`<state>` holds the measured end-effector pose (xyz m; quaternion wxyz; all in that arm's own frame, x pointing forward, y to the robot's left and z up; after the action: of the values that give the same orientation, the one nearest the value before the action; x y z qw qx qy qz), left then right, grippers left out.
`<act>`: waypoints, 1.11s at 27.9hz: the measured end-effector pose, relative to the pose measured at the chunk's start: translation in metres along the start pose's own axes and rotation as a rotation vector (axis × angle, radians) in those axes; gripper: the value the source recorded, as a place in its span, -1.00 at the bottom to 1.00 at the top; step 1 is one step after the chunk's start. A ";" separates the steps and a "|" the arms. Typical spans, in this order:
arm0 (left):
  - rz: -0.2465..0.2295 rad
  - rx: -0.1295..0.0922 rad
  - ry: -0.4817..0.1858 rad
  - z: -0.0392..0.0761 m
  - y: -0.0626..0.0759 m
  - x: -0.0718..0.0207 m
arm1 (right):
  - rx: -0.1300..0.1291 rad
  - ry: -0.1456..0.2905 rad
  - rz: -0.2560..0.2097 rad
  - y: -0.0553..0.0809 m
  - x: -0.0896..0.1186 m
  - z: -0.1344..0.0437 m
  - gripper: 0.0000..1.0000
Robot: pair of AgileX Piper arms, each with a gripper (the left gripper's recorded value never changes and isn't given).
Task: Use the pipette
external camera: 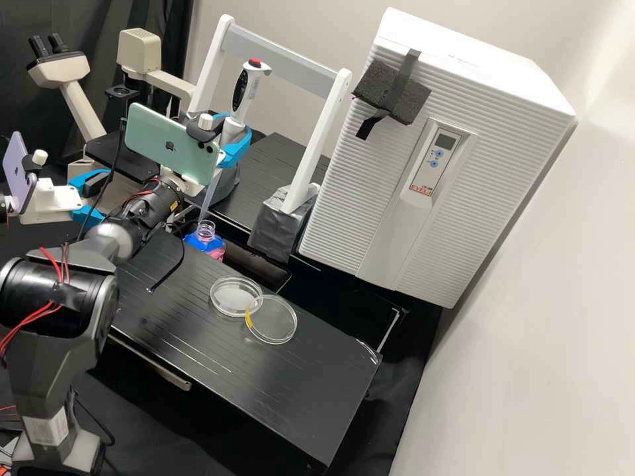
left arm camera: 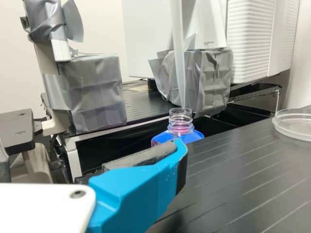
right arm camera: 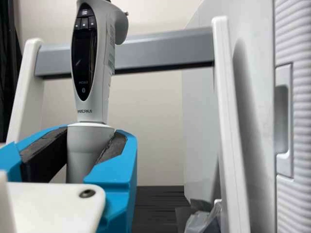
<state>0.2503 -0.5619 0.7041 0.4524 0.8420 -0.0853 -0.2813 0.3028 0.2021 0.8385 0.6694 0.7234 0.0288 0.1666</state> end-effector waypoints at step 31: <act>-0.062 -0.010 0.012 0.011 -0.013 0.0142 | -0.014 -0.006 0.061 0.011 0.012 0.006 -1.00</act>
<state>0.2546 -0.5680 0.6834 0.4482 0.8436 -0.0547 -0.2906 0.3135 0.1988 0.8518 0.6692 0.7197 0.0033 0.1849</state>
